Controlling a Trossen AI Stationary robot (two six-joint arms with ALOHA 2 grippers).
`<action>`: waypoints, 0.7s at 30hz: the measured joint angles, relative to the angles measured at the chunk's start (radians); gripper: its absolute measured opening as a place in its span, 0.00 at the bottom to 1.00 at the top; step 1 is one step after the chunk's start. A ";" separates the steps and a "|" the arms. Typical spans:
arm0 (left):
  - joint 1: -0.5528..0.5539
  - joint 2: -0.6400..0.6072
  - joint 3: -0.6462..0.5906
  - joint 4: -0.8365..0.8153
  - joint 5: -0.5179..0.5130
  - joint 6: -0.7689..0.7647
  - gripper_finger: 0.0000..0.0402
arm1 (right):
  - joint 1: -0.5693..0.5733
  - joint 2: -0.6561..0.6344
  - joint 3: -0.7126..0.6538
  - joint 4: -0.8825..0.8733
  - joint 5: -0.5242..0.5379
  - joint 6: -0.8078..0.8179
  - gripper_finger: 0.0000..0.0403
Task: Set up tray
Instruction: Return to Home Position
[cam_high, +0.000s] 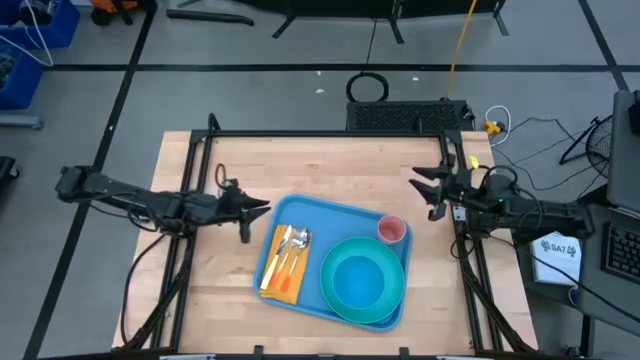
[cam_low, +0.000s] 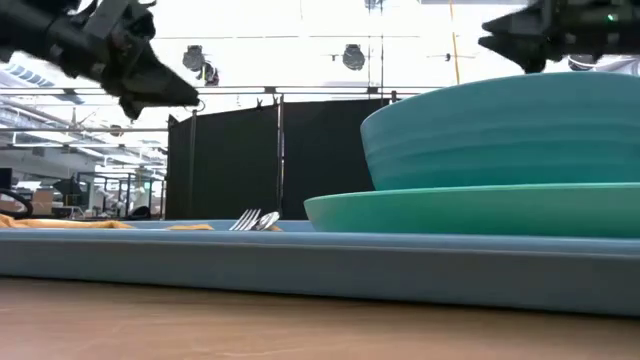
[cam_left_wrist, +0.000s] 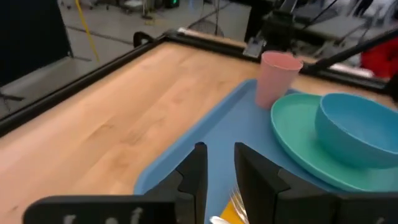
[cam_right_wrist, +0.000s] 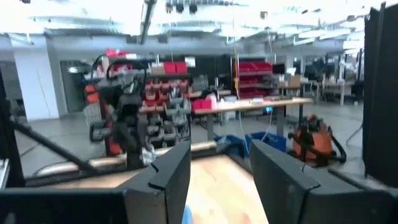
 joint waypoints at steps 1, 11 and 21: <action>0.004 -0.032 -0.030 0.018 0.013 0.001 0.20 | 0.000 -0.026 -0.007 -0.033 -0.002 0.003 0.39; 0.030 -0.305 -0.303 0.240 0.069 0.049 0.20 | 0.000 -0.219 -0.014 -0.203 -0.002 0.018 0.39; 0.041 -0.369 -0.321 0.156 0.120 0.081 0.20 | 0.000 -0.218 -0.074 -0.302 -0.136 0.047 0.39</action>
